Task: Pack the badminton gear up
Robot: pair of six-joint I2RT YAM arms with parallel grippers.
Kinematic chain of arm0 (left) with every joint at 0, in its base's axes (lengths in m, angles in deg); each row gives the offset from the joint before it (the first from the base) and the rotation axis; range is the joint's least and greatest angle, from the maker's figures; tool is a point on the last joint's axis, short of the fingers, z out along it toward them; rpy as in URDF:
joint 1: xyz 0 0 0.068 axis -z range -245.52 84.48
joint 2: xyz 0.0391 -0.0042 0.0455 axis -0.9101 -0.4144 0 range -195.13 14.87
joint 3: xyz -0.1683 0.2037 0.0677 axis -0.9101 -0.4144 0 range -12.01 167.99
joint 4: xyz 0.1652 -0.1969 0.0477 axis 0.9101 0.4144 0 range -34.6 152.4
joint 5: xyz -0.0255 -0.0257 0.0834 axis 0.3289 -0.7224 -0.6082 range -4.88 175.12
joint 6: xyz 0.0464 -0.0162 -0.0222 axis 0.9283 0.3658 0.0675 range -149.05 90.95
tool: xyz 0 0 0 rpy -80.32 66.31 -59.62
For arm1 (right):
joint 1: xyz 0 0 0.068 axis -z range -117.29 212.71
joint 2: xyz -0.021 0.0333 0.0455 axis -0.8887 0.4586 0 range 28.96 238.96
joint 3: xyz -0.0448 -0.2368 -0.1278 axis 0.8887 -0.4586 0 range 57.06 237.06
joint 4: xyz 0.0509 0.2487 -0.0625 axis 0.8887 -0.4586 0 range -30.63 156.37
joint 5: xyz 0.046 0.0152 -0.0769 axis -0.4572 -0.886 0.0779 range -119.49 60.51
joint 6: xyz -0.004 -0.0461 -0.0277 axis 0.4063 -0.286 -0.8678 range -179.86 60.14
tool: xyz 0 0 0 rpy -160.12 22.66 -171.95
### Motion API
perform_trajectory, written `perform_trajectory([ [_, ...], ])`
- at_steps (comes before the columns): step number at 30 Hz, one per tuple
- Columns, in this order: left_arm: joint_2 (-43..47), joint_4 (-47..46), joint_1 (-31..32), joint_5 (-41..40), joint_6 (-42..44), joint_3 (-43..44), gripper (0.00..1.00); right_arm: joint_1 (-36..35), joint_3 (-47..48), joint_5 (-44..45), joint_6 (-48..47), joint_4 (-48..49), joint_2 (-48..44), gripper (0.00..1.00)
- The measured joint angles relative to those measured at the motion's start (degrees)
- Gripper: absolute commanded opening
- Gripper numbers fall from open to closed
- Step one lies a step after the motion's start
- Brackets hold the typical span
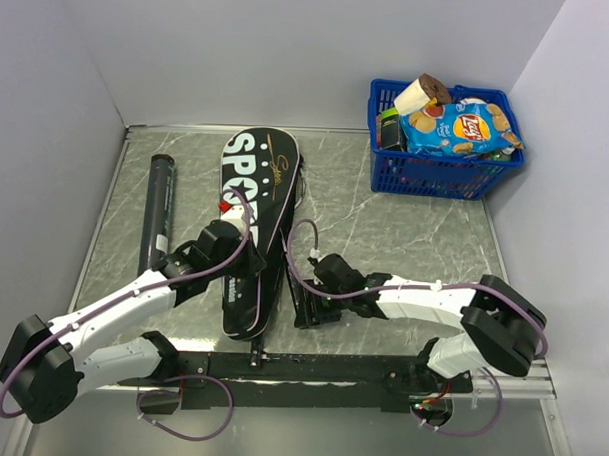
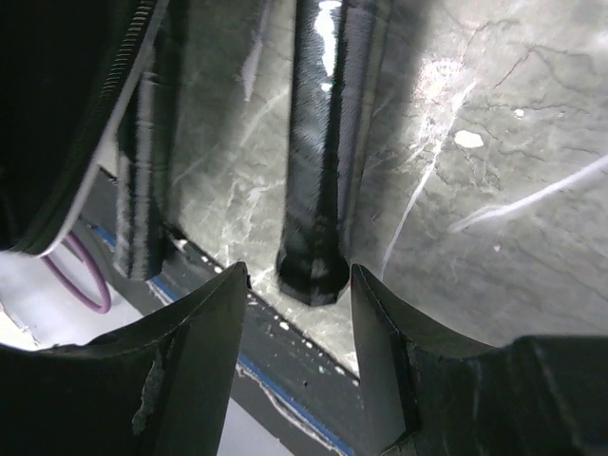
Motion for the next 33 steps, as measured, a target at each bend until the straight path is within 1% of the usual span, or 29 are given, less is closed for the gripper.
perform_trajectory([
  [4,0.68,0.35,0.00,0.00,0.00,0.00,0.01,-0.55,0.00,0.15,0.57,0.87,2.21,0.56],
  [6,0.72,0.42,0.00,0.00,0.00,0.00,0.01,-0.83,0.04,0.28,0.76,1.38,3.04,0.52],
  [7,0.72,0.46,0.00,0.00,-0.02,0.00,0.01,-0.94,0.24,0.26,0.81,1.68,3.32,0.44],
  [9,0.81,0.63,0.00,0.00,-0.02,0.00,0.01,-1.25,0.35,0.42,0.90,2.36,3.91,0.35],
  [10,0.87,0.76,0.00,0.00,-0.02,0.00,0.01,-1.36,0.35,0.63,1.07,2.49,4.11,0.23],
  [13,0.98,1.01,0.00,0.00,-0.02,0.00,0.01,-1.60,0.37,1.14,1.81,2.67,4.33,0.11],
  [16,0.98,0.83,0.00,0.02,-0.04,-0.11,0.01,-1.88,1.09,1.70,1.60,1.46,4.24,0.07],
  [20,1.38,-0.22,0.00,0.07,-0.24,-1.46,0.01,-2.62,4.33,2.56,1.46,-2.32,3.61,0.06],
  [25,1.79,-2.12,0.00,0.26,-0.76,-4.35,0.01,-3.26,9.35,2.71,1.42,-7.56,0.02,0.06],
  [29,1.81,-3.52,0.00,0.48,-1.44,-5.79,0.01,-3.63,13.68,1.53,1.44,-8.72,-0.98,0.06],
  [32,2.12,-4.00,-0.02,0.57,-2.08,-5.81,0.01,-3.89,14.47,1.07,1.27,-8.76,-0.31,0.10],
  [33,2.19,-4.26,-0.02,0.70,-2.25,-5.81,0.01,-4.15,14.62,0.87,1.27,-8.59,0.42,0.13],
])
